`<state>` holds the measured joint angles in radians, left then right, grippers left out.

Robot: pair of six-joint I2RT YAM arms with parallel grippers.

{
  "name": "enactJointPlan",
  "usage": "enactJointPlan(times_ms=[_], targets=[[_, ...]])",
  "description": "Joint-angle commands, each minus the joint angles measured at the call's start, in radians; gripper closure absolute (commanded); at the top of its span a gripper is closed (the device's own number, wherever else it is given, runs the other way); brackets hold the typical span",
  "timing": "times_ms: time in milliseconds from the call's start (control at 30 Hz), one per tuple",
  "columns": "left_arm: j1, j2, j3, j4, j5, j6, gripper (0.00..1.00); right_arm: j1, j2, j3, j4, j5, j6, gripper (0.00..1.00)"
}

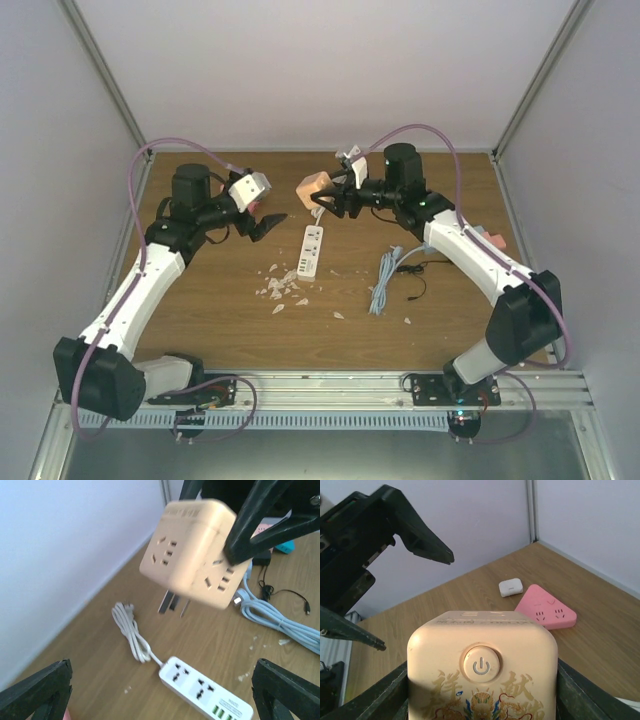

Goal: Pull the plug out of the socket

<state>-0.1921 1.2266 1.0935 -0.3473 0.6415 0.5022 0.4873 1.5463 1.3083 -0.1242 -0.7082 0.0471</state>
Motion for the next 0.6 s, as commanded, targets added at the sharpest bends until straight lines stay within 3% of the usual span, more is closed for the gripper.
enactJointPlan(times_ms=[0, 133, 567], targets=[[-0.052, -0.003, 0.000, 0.149, -0.070, 0.039, 0.03, -0.019, 0.017, 0.013, 0.098, -0.054, 0.143, 0.94], [-0.115, 0.023, 0.040, 0.140, -0.075, 0.058, 0.05, -0.026, 0.043, 0.003, 0.121, -0.090, 0.204, 0.94], [-0.315, 0.103, 0.100, 0.115, -0.324, 0.220, 0.19, -0.044, 0.099, -0.009, 0.217, -0.211, 0.364, 0.94]])
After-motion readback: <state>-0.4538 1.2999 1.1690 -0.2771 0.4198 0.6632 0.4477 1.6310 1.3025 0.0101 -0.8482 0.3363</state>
